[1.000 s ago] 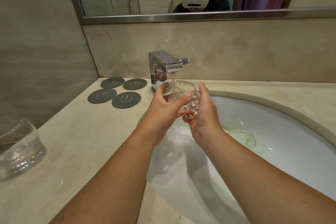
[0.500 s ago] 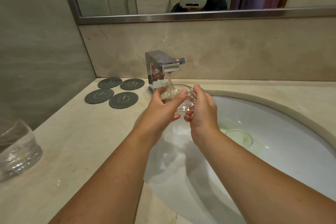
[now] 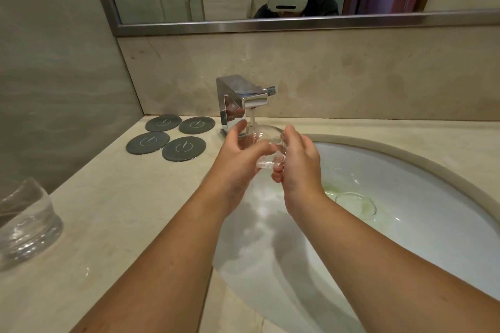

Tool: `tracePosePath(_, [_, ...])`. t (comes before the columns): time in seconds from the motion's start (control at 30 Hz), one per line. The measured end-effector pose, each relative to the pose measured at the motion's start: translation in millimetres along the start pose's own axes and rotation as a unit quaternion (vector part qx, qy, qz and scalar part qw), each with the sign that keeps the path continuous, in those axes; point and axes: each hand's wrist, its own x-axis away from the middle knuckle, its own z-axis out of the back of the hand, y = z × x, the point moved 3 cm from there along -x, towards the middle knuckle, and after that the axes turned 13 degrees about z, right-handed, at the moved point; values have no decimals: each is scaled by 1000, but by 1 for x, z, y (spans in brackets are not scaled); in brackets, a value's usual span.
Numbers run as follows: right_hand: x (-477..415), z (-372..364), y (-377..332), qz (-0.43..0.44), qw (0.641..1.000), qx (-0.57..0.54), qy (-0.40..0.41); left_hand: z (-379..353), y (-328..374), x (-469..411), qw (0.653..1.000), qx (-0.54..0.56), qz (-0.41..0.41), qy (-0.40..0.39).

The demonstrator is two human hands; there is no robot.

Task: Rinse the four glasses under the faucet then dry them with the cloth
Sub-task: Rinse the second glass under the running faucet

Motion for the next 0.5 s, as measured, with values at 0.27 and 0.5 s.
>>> tracePosePath(0.27, [3,-4,-1,68,997,39,-1,0,-4,3,999,-33,26,21])
tracePosePath(0.5, [0,-1,2,13,999,33,-9,3,1,2,999,24,12,23])
